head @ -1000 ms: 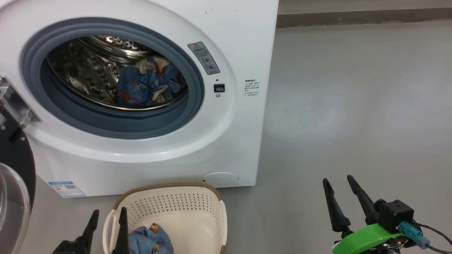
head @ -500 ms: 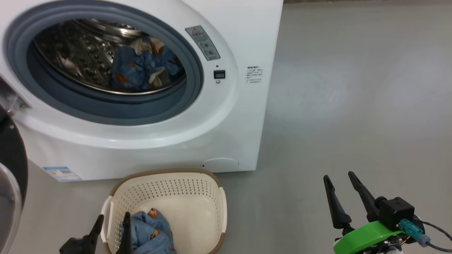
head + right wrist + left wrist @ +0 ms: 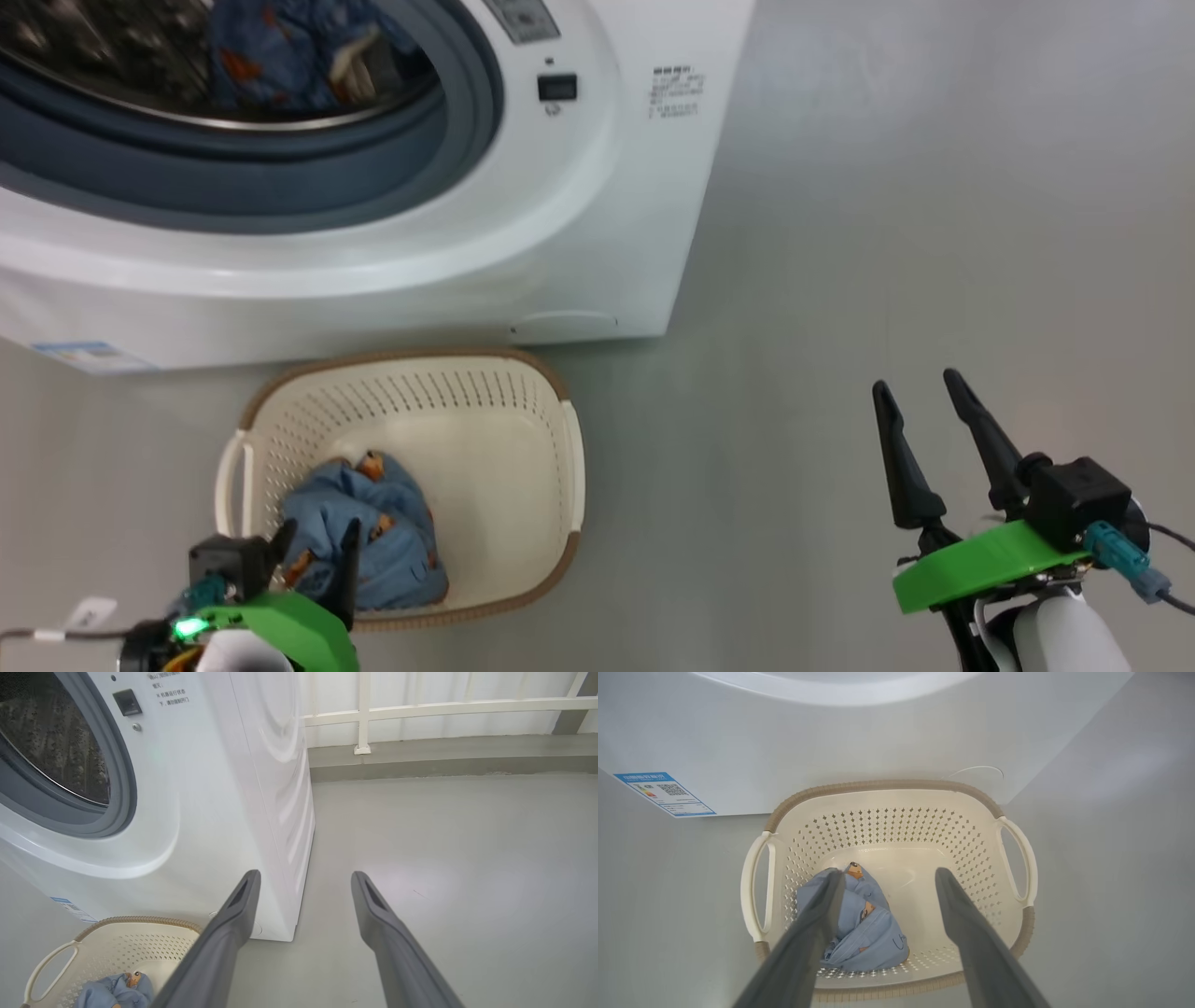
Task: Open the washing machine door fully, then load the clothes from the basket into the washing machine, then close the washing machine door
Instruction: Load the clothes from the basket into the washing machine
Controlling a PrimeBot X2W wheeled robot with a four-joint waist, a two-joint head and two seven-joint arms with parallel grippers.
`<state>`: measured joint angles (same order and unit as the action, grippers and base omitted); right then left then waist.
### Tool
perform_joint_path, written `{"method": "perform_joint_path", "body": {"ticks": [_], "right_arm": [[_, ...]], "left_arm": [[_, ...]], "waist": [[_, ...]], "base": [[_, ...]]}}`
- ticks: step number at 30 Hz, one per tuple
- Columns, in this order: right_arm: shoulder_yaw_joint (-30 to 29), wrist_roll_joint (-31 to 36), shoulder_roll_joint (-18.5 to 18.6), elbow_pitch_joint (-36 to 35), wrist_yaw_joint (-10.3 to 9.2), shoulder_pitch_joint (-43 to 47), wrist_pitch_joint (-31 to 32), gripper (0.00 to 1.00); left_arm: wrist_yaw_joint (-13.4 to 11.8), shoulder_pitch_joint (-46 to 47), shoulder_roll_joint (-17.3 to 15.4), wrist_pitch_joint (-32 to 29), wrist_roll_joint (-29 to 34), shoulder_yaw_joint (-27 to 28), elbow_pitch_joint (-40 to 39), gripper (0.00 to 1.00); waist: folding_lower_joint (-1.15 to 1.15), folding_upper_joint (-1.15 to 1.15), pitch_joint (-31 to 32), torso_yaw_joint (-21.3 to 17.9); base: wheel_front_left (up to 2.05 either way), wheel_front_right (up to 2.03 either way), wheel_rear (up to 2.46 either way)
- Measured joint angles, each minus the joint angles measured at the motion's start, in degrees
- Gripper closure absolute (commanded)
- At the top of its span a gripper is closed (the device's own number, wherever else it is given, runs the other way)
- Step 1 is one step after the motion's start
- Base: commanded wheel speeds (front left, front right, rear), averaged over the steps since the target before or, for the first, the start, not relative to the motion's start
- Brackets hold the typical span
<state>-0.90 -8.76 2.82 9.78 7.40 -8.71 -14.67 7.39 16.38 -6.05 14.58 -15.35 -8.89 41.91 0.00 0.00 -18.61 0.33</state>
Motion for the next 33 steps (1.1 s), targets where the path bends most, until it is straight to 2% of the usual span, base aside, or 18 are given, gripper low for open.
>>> {"method": "perform_joint_path", "body": {"ticks": [6, 14, 19, 27, 33], "right_arm": [[-0.14, 0.04, 0.01, -2.08, 0.0, -2.19, 0.0, 0.0], [0.14, -0.66, 0.02, -4.16, 0.0, -4.64, 0.0, 0.0], [0.35, -1.55, 0.04, -5.12, 0.0, -5.66, 0.0, 0.0], [0.68, -2.43, 0.03, -6.9, 0.0, -7.02, -0.01, 0.0], [0.62, -2.4, 0.03, -7.84, 0.0, -7.56, -0.01, 0.0]], "left_arm": [[0.0, 9.82, -2.89, -1.49, -3.61, -5.54, 11.28, 0.0], [0.01, 19.61, -6.83, -5.09, -7.04, -12.55, 21.41, 0.0], [0.01, 24.21, -8.66, -7.04, -8.75, -15.75, 24.61, 0.0], [0.01, 29.97, -11.96, -10.72, -15.28, -20.7, 26.38, 0.0], [0.01, 33.45, -12.37, -13.67, -19.12, -24.24, 26.41, 0.0]], "waist": [[0.0, 0.0, -6.69, -0.99], [0.0, 0.0, -15.79, -2.96], [0.0, 0.0, -20.93, -4.62], [0.0, 0.0, -28.64, -7.81], [0.0, 0.0, -32.81, -9.0]], "base": [[0.0, 0.0, 0.0], [0.0, 0.0, 0.0], [0.0, 0.0, 0.0], [0.0, 0.0, 0.0], [0.0, 0.0, 0.0]]}}
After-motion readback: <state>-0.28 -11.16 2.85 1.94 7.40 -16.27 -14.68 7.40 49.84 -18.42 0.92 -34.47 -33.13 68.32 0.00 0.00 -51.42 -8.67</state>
